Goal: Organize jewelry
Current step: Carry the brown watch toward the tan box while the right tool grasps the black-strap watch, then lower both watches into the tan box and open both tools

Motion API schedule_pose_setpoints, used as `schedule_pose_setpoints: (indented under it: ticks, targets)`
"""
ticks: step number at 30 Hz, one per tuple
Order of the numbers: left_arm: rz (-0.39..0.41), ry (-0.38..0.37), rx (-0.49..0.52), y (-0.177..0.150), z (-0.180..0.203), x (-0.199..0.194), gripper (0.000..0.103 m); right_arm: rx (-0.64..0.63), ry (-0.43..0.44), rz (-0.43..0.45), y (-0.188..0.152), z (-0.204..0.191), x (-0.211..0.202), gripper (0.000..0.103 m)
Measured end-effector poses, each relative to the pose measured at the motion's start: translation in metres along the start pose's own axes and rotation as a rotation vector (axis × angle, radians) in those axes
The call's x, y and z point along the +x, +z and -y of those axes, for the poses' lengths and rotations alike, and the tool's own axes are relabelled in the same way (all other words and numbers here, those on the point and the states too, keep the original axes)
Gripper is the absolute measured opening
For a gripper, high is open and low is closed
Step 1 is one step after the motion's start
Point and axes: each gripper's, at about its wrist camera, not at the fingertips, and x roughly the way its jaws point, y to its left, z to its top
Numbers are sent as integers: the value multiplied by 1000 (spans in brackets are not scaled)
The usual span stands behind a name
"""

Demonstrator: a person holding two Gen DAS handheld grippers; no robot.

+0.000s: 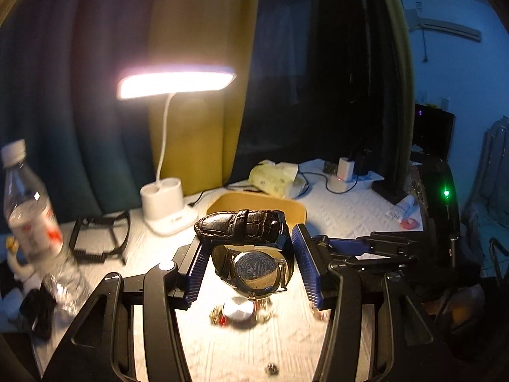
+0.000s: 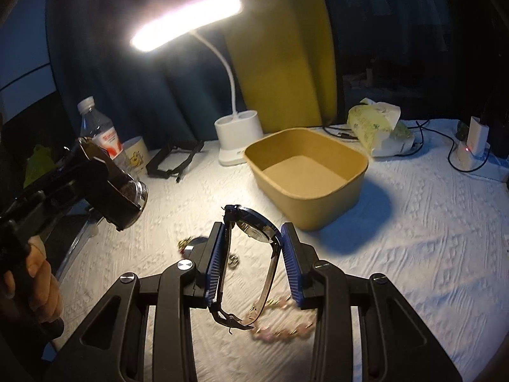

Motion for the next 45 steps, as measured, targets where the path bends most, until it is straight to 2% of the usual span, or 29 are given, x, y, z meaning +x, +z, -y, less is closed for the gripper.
schedule_pose_setpoints:
  ticks: [16, 24, 32, 34, 39, 45]
  targets:
    - [-26, -23, 19, 21, -16, 79, 55, -15, -36, 21, 38, 33, 36, 36]
    - [-38, -47, 7, 27, -27, 111, 55, 10, -36, 4, 45, 39, 58, 36]
    - [-71, -62, -20, 22, -34, 135, 55, -20, -64, 29, 47, 38, 62, 39]
    - [-72, -62, -14, 23, -35, 141, 55, -20, -74, 43, 48, 40, 61, 41]
    - [-76, -58, -16, 27, -37, 150, 55, -5, -112, 58, 48, 47, 58, 54]
    - [-98, -62, -16, 30, -34, 161, 56, 55, -144, 72, 45, 61, 54, 59]
